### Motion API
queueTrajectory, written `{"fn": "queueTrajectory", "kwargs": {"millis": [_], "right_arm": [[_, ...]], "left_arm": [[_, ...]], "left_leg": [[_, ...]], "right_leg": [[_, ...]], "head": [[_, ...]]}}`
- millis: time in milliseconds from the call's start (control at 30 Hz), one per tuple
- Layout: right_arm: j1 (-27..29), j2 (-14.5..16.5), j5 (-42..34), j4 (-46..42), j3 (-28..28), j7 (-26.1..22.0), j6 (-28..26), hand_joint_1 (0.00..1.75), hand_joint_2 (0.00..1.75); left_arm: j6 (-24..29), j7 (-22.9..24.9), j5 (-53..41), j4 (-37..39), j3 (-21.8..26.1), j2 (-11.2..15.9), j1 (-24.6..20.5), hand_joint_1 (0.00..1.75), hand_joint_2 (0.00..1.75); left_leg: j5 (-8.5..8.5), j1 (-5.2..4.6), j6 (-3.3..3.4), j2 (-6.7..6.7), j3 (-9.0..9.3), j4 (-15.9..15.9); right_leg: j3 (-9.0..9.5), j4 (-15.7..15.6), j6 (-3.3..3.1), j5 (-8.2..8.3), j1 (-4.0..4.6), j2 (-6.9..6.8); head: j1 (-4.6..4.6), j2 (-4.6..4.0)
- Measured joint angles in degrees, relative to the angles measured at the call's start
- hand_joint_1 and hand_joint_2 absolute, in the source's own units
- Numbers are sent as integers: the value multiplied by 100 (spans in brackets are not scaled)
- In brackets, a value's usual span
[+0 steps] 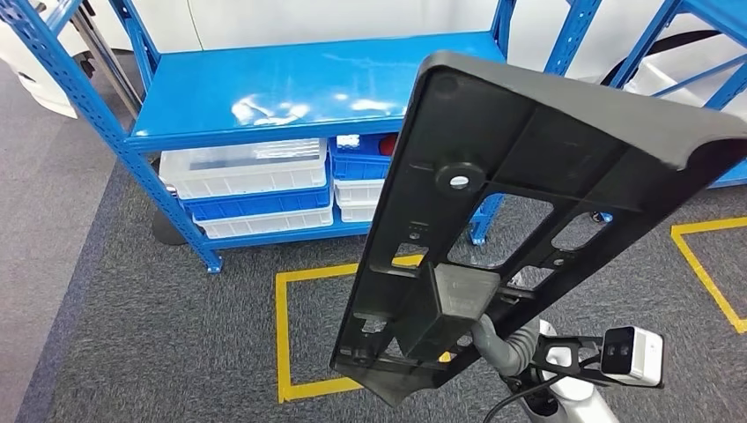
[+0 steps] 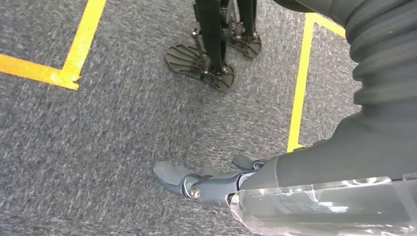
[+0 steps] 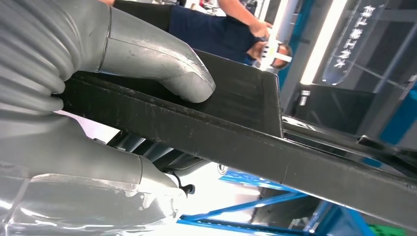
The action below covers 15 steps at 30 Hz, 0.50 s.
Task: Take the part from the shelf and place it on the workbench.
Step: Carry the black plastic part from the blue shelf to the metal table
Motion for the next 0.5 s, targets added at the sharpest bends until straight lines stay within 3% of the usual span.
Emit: {"fn": "queueTrajectory", "kwargs": {"millis": [100, 167, 233, 267, 300, 333, 400, 467, 500], "right_arm": [[3, 1, -19, 8, 15, -1, 1, 175, 175], [63, 26, 76, 1, 18, -1, 50, 175, 175], [182, 82, 200, -9, 19, -2, 142, 175, 175], [248, 111, 245, -12, 21, -1, 182, 175, 175], [302, 134, 271, -14, 23, -1, 206, 175, 175], [341, 153, 281, -16, 25, 0, 217, 175, 175], [384, 178, 286, -21, 23, -1, 215, 175, 175], [403, 193, 288, -34, 22, -1, 213, 175, 175], [410, 198, 289, -43, 22, -2, 214, 175, 175]], "left_arm": [[-2, 1, 1, 0, 0, -12, 20, 0, 175], [0, -10, 5, -1, -1, -22, 44, 0, 175], [2, -28, 12, -1, -1, -37, 61, 0, 175], [3, -35, 14, 0, 0, -45, 66, 0, 175], [3, -37, 15, 0, 0, -54, 70, 0, 175], [3, -38, 16, -1, 0, -61, 76, 0, 175], [3, -42, 16, -2, 0, -68, 79, 0, 175], [3, -48, 16, -2, -1, -68, 73, 0, 175], [3, -49, 16, -2, -1, -69, 73, 0, 175]], "left_leg": [[28, 12, -97, -8, -58, 18], [-335, 26, -158, -18, -191, 367], [-864, 44, -212, -20, -407, 1116], [-1016, 52, -232, -20, -479, 1461], [-1035, 58, -244, -20, -474, 1642], [-935, 63, -249, -20, -355, 1598], [-628, 71, -234, -21, 179, 891], [-552, 50, -181, -32, 707, 74], [-580, 35, -149, -40, 824, -133]], "right_leg": [[-55, -77, -126, 100, -7, -17], [-143, -111, -214, 210, -36, -43], [-273, -104, -243, 309, -26, -56], [-345, -97, -239, 358, -24, -60], [-415, -89, -233, 405, -23, -64], [-483, -80, -223, 450, -24, -66], [-585, -64, -190, 527, -26, -63], [-645, -51, -131, 597, -17, -62], [-660, -52, -97, 633, -14, -63]], "head": [[-2, 0], [-2, 0], [-2, 0], [-2, 0], [-2, 0], [-2, 0], [-2, 0], [-2, 0], [-2, 0]]}}
